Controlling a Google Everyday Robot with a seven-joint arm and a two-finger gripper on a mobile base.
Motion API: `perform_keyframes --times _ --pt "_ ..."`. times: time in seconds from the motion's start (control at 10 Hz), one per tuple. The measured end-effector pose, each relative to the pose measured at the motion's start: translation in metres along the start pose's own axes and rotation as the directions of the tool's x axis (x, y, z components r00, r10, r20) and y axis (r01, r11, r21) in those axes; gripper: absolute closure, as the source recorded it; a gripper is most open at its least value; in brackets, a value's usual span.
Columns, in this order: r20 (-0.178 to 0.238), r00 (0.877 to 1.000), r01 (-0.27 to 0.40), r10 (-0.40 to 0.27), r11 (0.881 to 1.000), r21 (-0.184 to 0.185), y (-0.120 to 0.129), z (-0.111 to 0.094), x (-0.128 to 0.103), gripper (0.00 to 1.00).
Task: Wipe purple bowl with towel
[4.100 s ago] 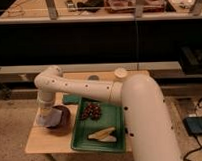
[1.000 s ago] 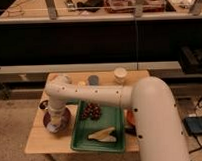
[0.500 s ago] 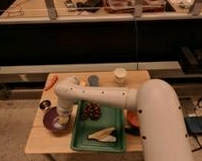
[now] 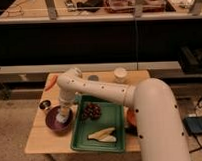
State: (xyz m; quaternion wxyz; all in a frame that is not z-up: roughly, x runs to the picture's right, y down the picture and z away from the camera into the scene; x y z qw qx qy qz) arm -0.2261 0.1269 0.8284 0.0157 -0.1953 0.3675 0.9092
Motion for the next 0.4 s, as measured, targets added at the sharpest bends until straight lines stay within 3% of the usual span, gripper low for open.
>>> perform_keyframes --times 0.2,0.4 --pt "-0.006 0.999 0.04 -0.04 0.999 -0.019 0.007 -0.007 0.03 1.0" --pt "-0.027 0.994 0.103 -0.103 0.995 -0.012 0.005 0.001 0.064 1.0"
